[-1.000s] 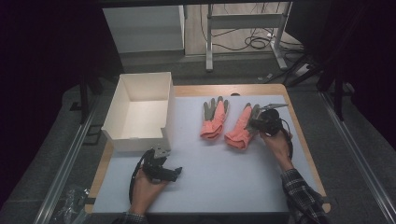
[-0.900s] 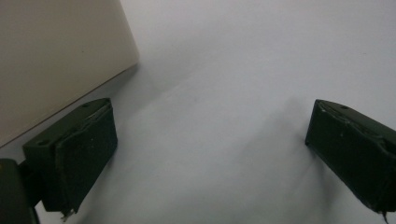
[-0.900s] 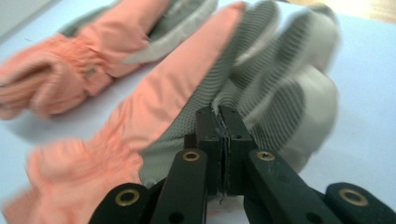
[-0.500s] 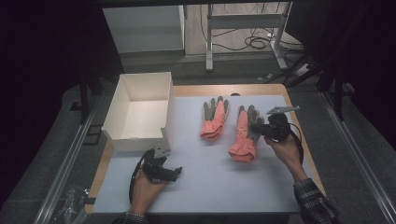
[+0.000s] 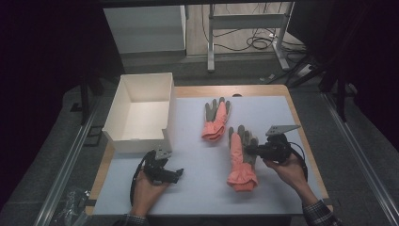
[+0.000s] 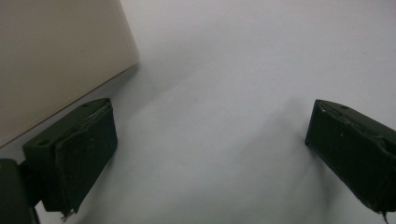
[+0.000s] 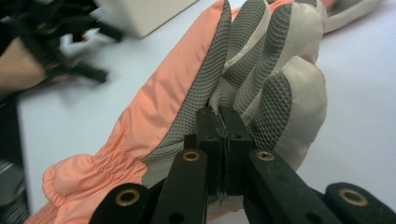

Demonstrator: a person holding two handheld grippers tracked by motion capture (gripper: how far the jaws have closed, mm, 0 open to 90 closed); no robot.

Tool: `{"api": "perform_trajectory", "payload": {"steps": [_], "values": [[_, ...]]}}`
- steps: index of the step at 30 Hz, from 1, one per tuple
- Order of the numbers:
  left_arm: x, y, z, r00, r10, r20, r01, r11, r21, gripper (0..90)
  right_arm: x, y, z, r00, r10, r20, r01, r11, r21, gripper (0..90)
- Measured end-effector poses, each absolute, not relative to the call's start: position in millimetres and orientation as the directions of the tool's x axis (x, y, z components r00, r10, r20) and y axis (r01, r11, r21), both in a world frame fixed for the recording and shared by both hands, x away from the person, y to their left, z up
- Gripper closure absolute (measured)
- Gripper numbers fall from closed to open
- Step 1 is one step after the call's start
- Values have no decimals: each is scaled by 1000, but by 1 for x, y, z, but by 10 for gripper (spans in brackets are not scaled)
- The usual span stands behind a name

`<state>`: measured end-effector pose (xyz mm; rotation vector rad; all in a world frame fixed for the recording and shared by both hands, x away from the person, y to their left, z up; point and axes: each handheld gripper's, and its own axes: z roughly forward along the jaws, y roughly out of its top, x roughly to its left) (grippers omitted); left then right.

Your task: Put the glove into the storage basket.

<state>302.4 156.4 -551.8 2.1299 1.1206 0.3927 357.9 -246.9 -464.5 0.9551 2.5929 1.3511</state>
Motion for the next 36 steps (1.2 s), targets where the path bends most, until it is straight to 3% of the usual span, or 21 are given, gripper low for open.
{"api": "perform_trajectory", "payload": {"steps": [6, 13, 16, 23, 36], "values": [[302, 156, -552, 582, 812, -49, 604, -390, 695, 21, 348, -237, -482, -834, 502, 230, 485, 466, 740, 877], [302, 156, -552, 581, 812, -49, 604, -390, 695, 21, 355, -235, -503, -830, 513, 216, 493, 496, 715, 866], [302, 156, -552, 582, 812, -49, 604, -390, 695, 21, 357, -237, -505, -830, 520, 204, 487, 495, 720, 762], [302, 156, -552, 582, 812, -49, 604, -390, 695, 21, 361, -245, -481, -816, 557, 158, 471, 479, 741, 680], [302, 157, -552, 583, 811, -49, 603, -391, 695, 21, 436, -211, -465, -757, 642, 117, 465, 405, 788, 652]]}}
